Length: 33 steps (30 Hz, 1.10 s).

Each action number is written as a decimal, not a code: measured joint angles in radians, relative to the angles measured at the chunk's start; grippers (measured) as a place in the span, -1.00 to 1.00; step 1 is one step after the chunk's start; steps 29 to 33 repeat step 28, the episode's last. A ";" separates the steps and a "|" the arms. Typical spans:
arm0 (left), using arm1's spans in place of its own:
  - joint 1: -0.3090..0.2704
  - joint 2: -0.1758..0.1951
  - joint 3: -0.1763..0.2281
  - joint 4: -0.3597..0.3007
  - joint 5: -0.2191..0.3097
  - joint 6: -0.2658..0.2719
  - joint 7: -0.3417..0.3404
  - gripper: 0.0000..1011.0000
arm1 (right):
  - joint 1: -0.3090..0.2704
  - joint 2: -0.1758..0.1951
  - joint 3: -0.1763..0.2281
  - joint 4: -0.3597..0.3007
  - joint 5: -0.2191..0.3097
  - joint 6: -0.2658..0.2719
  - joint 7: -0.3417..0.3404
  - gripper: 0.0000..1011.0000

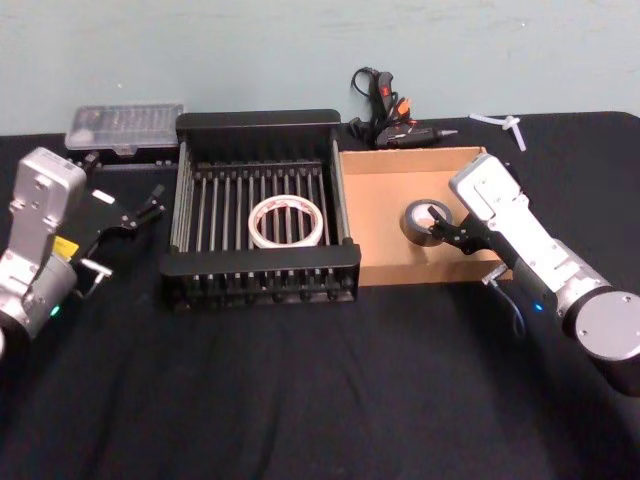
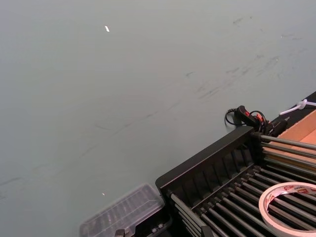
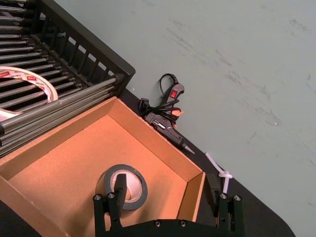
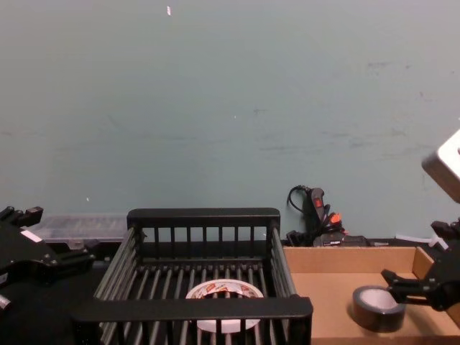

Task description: Pick up the white tape and place it into the black box , Pick up the silver tape and place it into the brown box.

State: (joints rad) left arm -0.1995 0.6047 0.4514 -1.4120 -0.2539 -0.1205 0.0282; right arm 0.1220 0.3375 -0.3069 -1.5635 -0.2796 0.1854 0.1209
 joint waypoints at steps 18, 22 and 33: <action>0.000 0.000 0.000 0.000 0.000 0.000 0.000 0.98 | 0.000 0.001 -0.001 -0.002 0.003 0.002 0.001 0.98; 0.000 0.000 0.000 0.000 0.000 0.000 0.000 0.98 | 0.000 0.001 -0.001 -0.002 0.003 0.002 0.002 0.98; 0.000 0.000 0.000 0.000 0.000 0.000 0.000 0.98 | 0.000 0.001 -0.001 -0.002 0.004 0.002 0.002 0.98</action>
